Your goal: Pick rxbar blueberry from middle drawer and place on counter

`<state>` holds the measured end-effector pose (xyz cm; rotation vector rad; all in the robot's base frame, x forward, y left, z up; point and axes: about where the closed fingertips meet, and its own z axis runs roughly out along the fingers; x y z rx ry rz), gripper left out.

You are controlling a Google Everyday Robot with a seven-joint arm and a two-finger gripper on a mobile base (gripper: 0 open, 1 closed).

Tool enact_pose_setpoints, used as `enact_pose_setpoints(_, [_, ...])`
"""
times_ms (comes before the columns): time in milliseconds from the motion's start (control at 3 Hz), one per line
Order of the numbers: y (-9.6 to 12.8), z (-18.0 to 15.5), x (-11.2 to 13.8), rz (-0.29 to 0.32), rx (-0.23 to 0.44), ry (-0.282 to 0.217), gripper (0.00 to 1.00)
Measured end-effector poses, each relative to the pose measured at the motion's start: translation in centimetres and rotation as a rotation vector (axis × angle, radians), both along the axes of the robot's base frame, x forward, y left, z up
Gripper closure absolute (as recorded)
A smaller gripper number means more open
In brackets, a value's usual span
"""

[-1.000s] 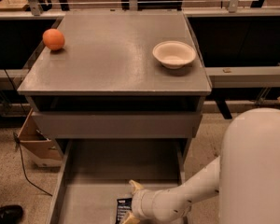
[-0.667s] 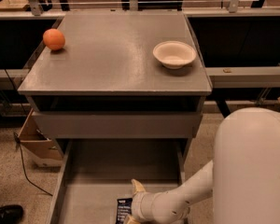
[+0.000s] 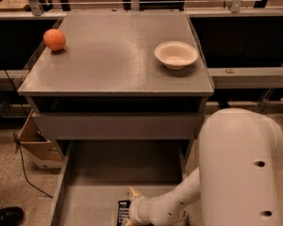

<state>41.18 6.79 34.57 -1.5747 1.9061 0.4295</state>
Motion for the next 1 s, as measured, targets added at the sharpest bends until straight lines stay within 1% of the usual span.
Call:
enact_pose_setpoints(333, [0.1, -0.2, 0.0, -0.006, 0.0, 0.002, 0.37])
enact_pose_setpoints(667, [0.0, 0.6, -0.2, -0.006, 0.0, 0.002, 0.68])
enact_pose_setpoints(1000, [0.0, 0.9, -0.3, -0.006, 0.001, 0.001, 0.92])
